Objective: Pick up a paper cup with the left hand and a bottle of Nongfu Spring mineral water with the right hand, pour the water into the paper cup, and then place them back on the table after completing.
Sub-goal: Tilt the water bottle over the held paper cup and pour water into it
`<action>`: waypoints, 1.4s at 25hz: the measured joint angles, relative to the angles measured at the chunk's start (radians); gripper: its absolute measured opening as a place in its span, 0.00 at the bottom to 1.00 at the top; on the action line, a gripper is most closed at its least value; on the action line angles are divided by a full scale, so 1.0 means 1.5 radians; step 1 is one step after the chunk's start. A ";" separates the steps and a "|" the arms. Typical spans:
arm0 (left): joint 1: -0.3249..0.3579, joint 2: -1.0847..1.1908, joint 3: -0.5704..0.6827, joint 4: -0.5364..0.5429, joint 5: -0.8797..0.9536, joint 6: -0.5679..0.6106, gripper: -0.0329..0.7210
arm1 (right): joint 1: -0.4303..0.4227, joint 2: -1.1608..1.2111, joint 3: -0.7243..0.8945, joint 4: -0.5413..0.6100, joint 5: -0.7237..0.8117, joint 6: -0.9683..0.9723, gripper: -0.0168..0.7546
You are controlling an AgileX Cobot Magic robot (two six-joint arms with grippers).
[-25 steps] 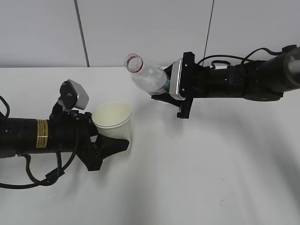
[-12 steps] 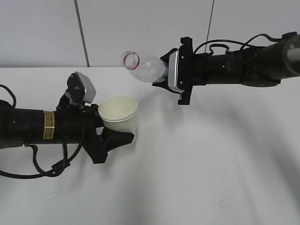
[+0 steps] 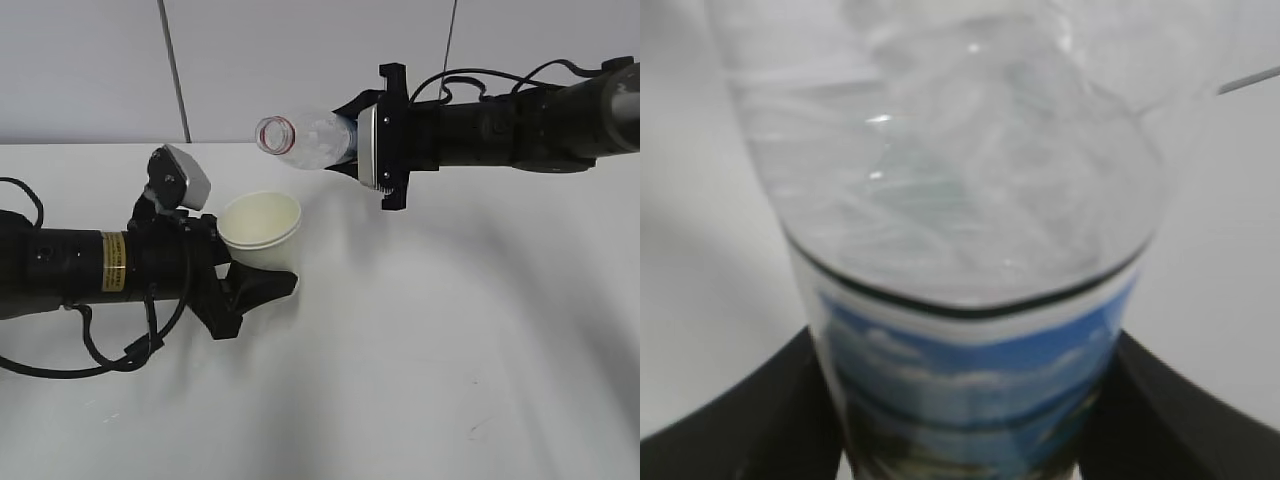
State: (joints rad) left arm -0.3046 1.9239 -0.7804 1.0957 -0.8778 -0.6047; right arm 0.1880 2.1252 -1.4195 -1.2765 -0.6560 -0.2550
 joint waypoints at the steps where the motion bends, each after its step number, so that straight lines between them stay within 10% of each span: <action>1: -0.001 0.000 0.000 0.001 -0.001 0.000 0.59 | 0.000 0.000 -0.004 0.000 0.001 -0.007 0.59; 35: -0.001 0.006 0.000 0.027 -0.010 -0.023 0.59 | 0.000 0.003 -0.035 0.001 0.003 -0.251 0.59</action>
State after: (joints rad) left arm -0.3059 1.9334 -0.7804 1.1359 -0.8929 -0.6390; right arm 0.1880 2.1299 -1.4716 -1.2746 -0.6510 -0.6318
